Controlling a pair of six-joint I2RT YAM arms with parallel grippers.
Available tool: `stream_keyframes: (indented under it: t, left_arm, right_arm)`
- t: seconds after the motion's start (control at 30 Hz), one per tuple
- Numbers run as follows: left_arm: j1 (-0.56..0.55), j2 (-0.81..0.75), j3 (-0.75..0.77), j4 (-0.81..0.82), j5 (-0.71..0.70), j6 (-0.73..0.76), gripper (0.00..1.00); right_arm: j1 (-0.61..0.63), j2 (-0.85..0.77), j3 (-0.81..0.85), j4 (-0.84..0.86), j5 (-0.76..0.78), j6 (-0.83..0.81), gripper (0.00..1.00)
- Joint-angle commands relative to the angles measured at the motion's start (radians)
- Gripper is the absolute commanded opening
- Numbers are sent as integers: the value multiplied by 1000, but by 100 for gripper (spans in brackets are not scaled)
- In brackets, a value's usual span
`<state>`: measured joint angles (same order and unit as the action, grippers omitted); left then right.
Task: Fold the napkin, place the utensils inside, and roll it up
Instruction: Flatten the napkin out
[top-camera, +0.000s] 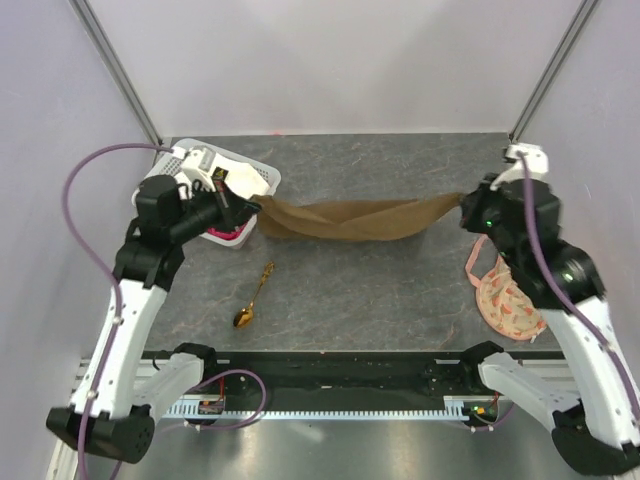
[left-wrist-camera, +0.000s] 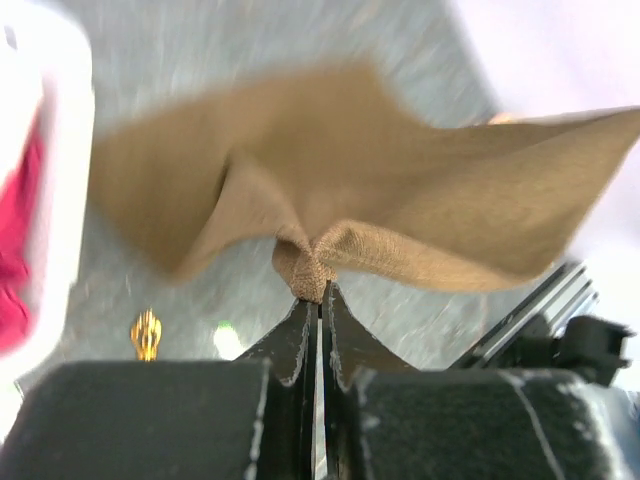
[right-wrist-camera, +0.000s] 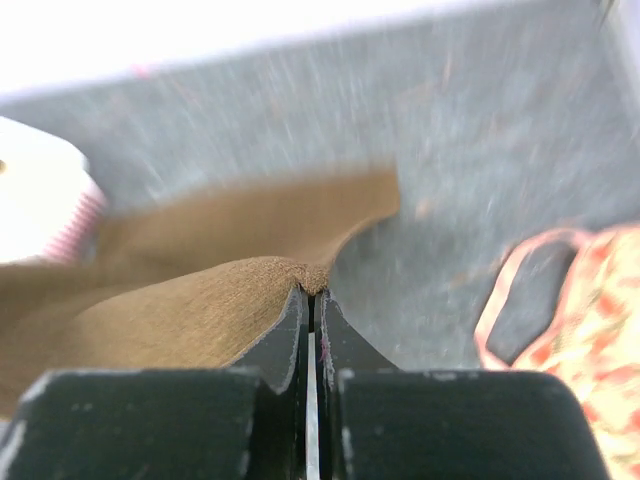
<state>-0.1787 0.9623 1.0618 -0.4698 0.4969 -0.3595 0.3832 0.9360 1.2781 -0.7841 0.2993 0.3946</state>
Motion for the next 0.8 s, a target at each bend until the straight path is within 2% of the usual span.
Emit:
stream_keyframes:
  t: [0.0, 0.13, 0.17, 0.27, 0.4, 0.63, 0.77]
  left_arm:
    - [4, -114, 164, -53, -6, -50, 2]
    - [4, -155, 312, -95, 0, -67, 2]
    - [4, -148, 370, -105, 6, -68, 2]
    - [4, -100, 446, -113, 37, -87, 2]
    - [4, 2, 471, -80, 58, -99, 2]
    - [4, 264, 414, 158, 130, -144, 2]
    - [4, 389, 429, 240, 149, -164, 2]
  right_arm:
    - [0, -92, 186, -90, 38, -106, 0]
    - [2, -97, 395, -147, 73, -141, 0]
    - [2, -89, 471, -153, 83, -149, 0]
    - [2, -63, 564, -138, 107, -157, 0]
    - [2, -3, 552, -81, 193, -174, 0]
    - [-3, 164, 414, 150, 348, -252, 0]
    - [-29, 224, 414, 232, 327, -263, 0]
